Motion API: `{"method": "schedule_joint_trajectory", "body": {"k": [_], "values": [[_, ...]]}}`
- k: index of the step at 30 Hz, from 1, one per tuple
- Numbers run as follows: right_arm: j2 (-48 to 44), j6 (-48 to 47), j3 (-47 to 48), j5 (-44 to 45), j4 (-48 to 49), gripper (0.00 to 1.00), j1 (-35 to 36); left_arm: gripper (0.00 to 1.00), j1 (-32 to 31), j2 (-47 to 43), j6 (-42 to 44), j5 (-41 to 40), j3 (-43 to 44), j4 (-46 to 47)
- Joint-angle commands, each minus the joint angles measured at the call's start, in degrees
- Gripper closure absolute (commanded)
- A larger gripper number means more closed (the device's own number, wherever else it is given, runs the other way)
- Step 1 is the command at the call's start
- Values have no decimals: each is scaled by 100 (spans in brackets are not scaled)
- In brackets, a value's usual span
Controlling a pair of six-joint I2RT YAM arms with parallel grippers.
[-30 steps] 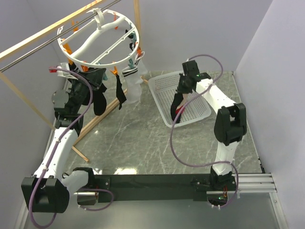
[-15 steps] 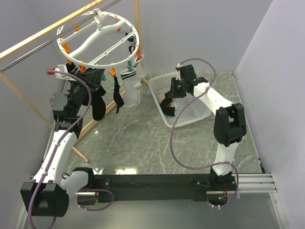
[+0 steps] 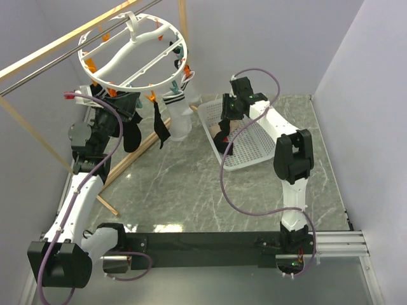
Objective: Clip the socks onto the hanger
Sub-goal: Pick up the sock from the bin.
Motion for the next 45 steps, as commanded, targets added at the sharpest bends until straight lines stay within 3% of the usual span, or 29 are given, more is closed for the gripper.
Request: {"method": "schedule_joint_trajectory", "body": {"k": [1,7,13,18,28,30,33,34,35,39,45], "values": [[341,-190,542,402,-159,52,-2,92,-18,-6,124,-76,179,-10],[693,-339,780,816,-519,51,7,92,-18,-49,185,-112,179,-89],[605,-366,358,641,-151,51,-2,92,-18,-94,229,-129,135,-133],[825,-111,578,517,-19,64,-2,92,-18,-129,343,-103,222,-282],[1080,-146,745,402,-80,59,51,93,-18,-164,431,-103,258,-353],[1098,-199,771,455,-89,63,51,93,-18,-164,414,-112,266,-344],[1098,-286,841,455,-71,80,51,93,-18,-190,431,-129,266,-362],[1089,-287,885,455,-89,96,42,93,-18,-190,431,-138,275,-371],[1028,-287,972,464,-158,100,51,92,-18,-190,423,-147,275,-388],[501,-287,746,473,-45,100,42,93,-18,-234,414,-156,275,-388],[-966,-269,-616,-97,675,100,25,93,-18,-304,326,-130,187,-257]]}}
